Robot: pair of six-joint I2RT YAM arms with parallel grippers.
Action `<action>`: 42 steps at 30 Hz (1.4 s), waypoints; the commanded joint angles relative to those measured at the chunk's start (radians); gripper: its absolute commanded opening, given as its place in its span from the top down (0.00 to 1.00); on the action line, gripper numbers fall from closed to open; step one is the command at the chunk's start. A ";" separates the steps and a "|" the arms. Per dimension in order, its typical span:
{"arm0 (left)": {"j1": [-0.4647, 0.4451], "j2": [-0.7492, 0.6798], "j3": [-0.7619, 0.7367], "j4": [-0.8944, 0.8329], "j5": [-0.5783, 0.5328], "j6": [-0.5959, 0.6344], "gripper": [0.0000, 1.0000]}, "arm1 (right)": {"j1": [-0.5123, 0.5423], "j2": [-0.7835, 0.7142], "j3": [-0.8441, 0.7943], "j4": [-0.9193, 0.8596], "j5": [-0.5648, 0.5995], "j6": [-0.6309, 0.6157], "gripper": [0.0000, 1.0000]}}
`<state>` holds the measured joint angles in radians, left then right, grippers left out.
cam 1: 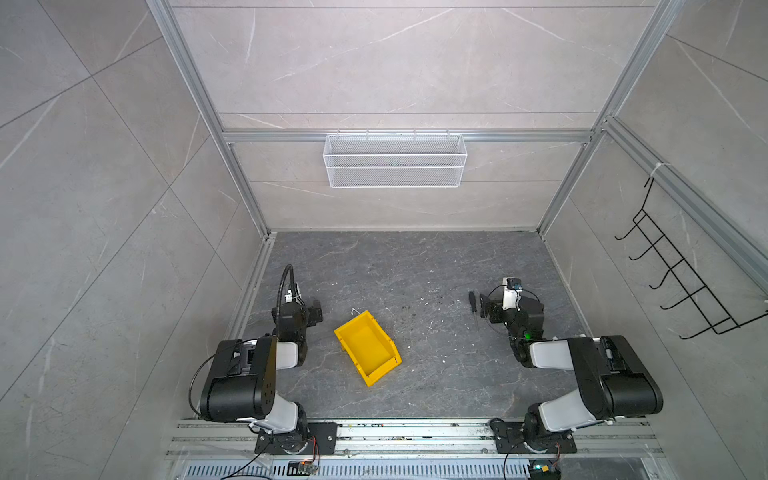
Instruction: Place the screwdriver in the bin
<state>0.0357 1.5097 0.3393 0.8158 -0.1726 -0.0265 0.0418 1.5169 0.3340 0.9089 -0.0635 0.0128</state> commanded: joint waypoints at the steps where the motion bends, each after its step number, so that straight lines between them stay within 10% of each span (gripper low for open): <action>1: 0.006 -0.008 0.012 0.049 0.009 -0.009 0.00 | 0.008 0.006 0.026 -0.021 -0.002 -0.016 0.01; 23: 0.006 -0.013 0.010 0.054 0.014 -0.006 0.00 | 0.012 0.003 0.025 -0.023 0.004 -0.016 0.01; 30: -0.004 -0.160 0.087 -0.201 0.097 0.039 0.00 | 0.012 -0.086 -0.004 -0.036 -0.012 -0.017 0.01; 42: -0.033 -0.541 0.167 -0.577 0.323 0.155 0.00 | 0.013 -0.420 0.138 -0.577 -0.126 0.023 0.01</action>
<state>0.0227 1.0283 0.4492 0.3599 0.0406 0.0681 0.0467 1.1339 0.3996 0.5472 -0.1223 0.0120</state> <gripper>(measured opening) 0.999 0.990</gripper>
